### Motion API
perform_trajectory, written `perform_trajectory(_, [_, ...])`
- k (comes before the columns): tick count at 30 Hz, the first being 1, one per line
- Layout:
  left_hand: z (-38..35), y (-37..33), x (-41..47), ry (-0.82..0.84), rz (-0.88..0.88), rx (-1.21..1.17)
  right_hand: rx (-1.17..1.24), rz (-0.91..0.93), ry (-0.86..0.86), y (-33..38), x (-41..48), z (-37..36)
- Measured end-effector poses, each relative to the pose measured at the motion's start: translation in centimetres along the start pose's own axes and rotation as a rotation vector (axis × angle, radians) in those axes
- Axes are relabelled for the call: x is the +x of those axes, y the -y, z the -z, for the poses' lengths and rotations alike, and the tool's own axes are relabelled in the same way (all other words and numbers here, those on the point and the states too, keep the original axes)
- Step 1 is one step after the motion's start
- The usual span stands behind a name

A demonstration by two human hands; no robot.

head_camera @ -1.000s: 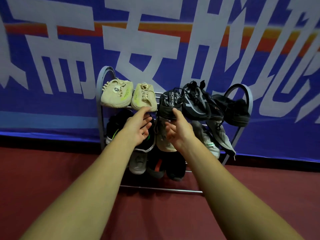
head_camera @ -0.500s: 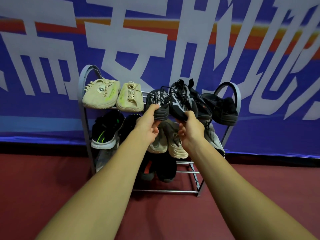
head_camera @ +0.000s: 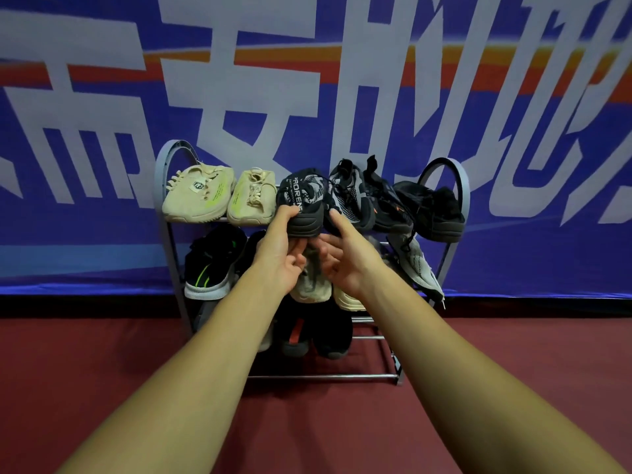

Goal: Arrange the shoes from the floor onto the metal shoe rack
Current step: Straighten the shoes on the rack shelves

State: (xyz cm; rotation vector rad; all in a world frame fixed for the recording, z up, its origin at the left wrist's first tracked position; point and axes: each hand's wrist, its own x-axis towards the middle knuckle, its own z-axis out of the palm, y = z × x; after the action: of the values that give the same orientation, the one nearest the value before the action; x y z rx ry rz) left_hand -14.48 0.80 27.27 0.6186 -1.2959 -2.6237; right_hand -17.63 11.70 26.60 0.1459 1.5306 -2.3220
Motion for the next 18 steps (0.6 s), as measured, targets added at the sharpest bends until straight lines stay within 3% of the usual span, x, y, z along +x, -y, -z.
perform_trajectory(8, [1.2, -2.2, -3.3, 0.09, -0.072, -0.011, 0.011, 0.064, 0.117, 0.0, -2.2, -2.1])
perform_trajectory(14, [3.8, -4.7, -3.0, 0.113, -0.121, -0.046, 0.115, 0.164, 0.052, 2.2, -3.4, -1.4])
perform_trajectory(18, [5.3, -4.3, -2.4, 0.127, -0.093, -0.039, 0.124, 0.128, 0.016, 3.1, -3.3, -0.2])
